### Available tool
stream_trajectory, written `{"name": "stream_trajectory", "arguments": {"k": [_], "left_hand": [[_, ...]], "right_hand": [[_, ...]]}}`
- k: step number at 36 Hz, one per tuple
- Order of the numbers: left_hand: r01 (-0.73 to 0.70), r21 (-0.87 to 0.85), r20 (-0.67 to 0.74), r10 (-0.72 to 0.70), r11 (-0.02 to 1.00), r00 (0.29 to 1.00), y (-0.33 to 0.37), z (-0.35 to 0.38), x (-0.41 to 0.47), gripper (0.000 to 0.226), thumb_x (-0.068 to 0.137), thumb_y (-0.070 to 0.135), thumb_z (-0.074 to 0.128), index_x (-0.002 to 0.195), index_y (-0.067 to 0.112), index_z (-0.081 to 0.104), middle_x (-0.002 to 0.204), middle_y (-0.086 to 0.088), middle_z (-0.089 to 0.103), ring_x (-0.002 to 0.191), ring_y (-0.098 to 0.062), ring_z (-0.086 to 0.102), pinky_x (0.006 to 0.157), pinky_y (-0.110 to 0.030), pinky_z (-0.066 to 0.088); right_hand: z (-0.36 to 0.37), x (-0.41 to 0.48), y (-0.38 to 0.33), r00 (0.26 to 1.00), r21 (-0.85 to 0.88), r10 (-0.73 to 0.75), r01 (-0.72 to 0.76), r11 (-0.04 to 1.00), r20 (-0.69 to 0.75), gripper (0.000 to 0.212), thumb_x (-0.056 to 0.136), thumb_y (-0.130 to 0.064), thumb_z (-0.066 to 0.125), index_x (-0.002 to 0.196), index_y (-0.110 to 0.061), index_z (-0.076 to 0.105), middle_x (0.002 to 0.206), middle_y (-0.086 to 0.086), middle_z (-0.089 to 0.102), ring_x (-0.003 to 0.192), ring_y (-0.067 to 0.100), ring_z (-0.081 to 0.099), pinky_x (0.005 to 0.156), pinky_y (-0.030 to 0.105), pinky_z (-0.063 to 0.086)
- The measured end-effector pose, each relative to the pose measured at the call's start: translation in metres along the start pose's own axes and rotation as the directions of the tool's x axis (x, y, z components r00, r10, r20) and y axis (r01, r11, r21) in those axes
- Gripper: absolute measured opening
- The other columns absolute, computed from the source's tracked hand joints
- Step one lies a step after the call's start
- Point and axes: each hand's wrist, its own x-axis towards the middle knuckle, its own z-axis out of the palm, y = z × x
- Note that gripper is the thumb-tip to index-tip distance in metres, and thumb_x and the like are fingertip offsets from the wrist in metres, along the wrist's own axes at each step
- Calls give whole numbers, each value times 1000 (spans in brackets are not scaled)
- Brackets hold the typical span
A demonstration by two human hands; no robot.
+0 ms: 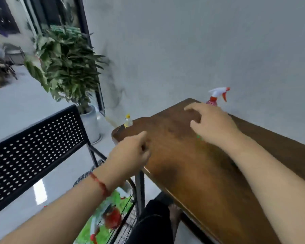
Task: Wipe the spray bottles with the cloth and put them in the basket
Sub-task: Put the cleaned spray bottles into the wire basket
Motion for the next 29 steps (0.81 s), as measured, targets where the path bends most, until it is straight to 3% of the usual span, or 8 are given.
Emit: {"name": "stream_trajectory", "arguments": {"k": [6,10,14,16,19,23,26,29], "left_hand": [[-201,-75,7,203,977,979,98,12,145,4,98,32,58,98,34,55,98,10,66,93,-20,66,76,-35,51],[-208,-187,46,220,960,974,158,43,244,36,96,38,62,131,28,62,105,5,73,99,-19,69,83,-32,52],[-222,-139,143,242,965,960,208,72,326,52,109,36,51,157,18,48,149,-12,61,132,-29,60,99,-28,41],[-183,-118,173,202,976,964,222,87,353,49,114,42,40,150,15,57,147,-13,63,132,-30,60,103,-33,43],[-135,-49,209,142,990,968,234,102,377,66,114,57,26,117,13,74,105,-8,75,102,-26,70,85,-35,44],[-113,7,210,109,994,972,237,107,390,70,109,68,27,80,17,65,70,-2,62,64,-20,59,70,-36,43],[-164,106,265,132,981,955,231,102,386,35,106,31,51,77,12,55,71,-5,54,67,-29,58,59,-31,41],[-230,349,381,86,908,920,220,97,379,18,88,2,68,76,10,57,76,-6,59,83,-31,67,69,-37,60]], "right_hand": [[-30,7,139,910,-33,370,-370,928,186,67,85,-19,71,148,-32,54,151,1,59,133,24,58,107,34,48],[-13,1,195,847,-49,371,-382,923,381,71,85,-39,83,148,-37,52,148,-10,55,128,15,57,103,28,46],[8,9,222,854,-12,335,-361,933,398,72,81,-52,81,147,-46,51,128,-10,54,117,15,56,100,32,48],[14,16,232,859,-6,323,-350,937,397,76,80,-47,79,149,-49,46,121,-10,47,111,15,57,94,32,51],[19,28,246,858,21,311,-350,937,408,79,79,-38,76,151,-45,43,124,-10,41,108,14,57,83,25,49],[17,36,265,809,107,360,-455,884,465,64,81,-33,78,139,-46,53,116,-11,61,101,11,63,83,29,55],[20,39,275,758,211,362,-540,815,543,58,82,-27,82,133,-43,59,84,-10,70,74,8,64,68,27,52],[20,39,277,738,285,397,-609,740,545,53,84,-18,80,126,-47,61,71,-4,59,64,11,52,56,23,42]]}}
